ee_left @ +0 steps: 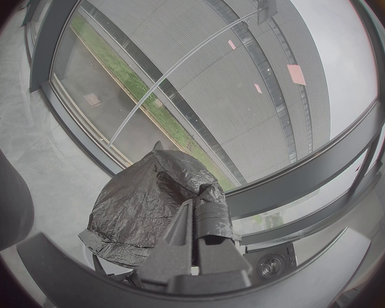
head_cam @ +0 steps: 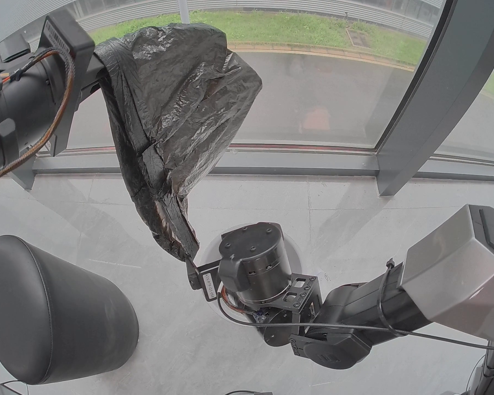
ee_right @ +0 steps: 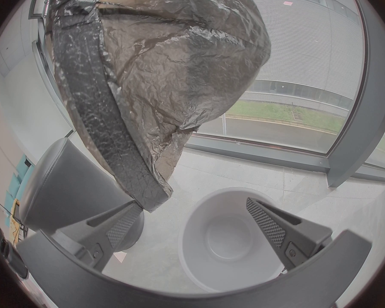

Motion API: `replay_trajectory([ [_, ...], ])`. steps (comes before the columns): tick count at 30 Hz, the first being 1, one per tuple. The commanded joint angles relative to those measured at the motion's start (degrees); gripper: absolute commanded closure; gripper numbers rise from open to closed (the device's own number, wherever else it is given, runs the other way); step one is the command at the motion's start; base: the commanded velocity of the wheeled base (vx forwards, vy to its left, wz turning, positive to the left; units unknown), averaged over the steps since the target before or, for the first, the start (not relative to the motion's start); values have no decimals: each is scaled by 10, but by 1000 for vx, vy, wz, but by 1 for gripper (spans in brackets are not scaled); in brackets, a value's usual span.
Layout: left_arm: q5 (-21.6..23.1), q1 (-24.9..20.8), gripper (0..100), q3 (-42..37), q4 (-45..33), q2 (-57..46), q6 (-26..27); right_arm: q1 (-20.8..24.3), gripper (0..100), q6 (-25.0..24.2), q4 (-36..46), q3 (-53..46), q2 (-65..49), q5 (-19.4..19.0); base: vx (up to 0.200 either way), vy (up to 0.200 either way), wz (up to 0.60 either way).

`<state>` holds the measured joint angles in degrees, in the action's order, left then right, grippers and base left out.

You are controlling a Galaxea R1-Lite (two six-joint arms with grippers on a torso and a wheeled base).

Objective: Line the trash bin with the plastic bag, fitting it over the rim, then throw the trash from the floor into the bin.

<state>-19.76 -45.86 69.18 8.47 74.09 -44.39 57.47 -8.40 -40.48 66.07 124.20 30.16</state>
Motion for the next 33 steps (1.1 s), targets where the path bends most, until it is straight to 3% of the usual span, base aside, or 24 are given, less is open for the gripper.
replay_trajectory([
  [1,1,0,100,-1,-5,-10,-1,3,0,0,0,7,10,1,0,0,0],
  [18,2,0,100,-2,-17,-14,-19,1,0,7,-2,41,25,7,0,0,0],
  [33,2,-4,100,3,-24,-15,-21,-2,0,36,-74,49,75,21,0,0,0],
])
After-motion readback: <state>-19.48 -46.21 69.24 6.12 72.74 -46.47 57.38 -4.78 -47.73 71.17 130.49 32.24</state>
